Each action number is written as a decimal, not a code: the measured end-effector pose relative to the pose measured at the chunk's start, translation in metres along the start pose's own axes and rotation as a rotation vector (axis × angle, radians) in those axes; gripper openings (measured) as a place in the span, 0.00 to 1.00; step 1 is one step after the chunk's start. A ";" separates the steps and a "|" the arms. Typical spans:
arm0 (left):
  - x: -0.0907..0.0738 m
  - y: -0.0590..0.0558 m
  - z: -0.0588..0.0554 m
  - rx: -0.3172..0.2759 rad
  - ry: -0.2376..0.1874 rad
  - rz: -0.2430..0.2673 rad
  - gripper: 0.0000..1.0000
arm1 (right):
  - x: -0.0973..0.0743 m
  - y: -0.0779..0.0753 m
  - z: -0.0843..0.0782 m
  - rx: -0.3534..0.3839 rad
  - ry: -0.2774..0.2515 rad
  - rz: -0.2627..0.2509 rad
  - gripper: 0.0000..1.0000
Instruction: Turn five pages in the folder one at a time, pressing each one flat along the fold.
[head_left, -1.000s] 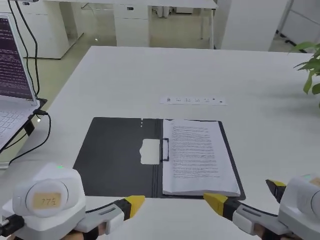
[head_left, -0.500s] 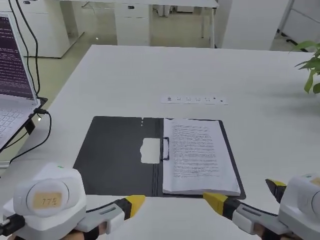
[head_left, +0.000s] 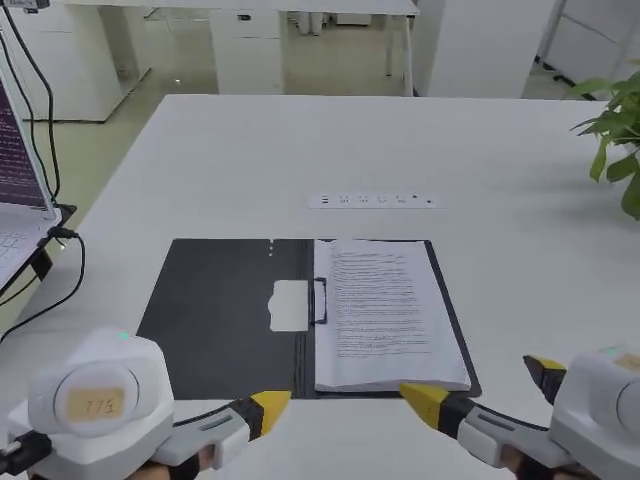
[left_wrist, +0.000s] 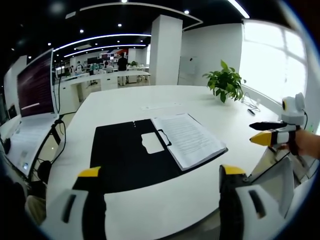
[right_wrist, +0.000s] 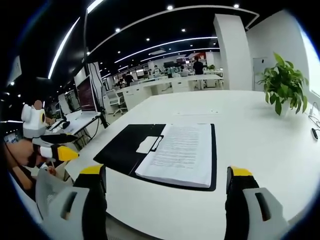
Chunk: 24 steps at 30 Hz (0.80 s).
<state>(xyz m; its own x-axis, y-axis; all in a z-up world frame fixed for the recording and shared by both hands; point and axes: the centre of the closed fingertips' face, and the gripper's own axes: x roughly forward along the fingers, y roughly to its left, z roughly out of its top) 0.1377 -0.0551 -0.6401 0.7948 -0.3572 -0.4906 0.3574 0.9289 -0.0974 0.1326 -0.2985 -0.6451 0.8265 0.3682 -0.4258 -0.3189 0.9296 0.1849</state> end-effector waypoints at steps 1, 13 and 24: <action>0.001 -0.001 0.001 0.002 -0.001 -0.003 0.96 | 0.000 0.000 0.000 0.001 -0.003 0.000 1.00; 0.022 -0.017 0.003 0.048 0.026 -0.061 0.96 | -0.003 -0.003 -0.002 0.016 -0.003 -0.010 1.00; 0.041 -0.029 0.009 0.093 0.039 -0.111 0.95 | -0.006 -0.001 -0.003 0.022 -0.011 -0.021 0.99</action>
<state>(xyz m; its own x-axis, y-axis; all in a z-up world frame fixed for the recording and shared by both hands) 0.1640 -0.0975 -0.6497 0.7289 -0.4510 -0.5151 0.4872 0.8703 -0.0726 0.1269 -0.3015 -0.6458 0.8380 0.3485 -0.4198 -0.2913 0.9364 0.1958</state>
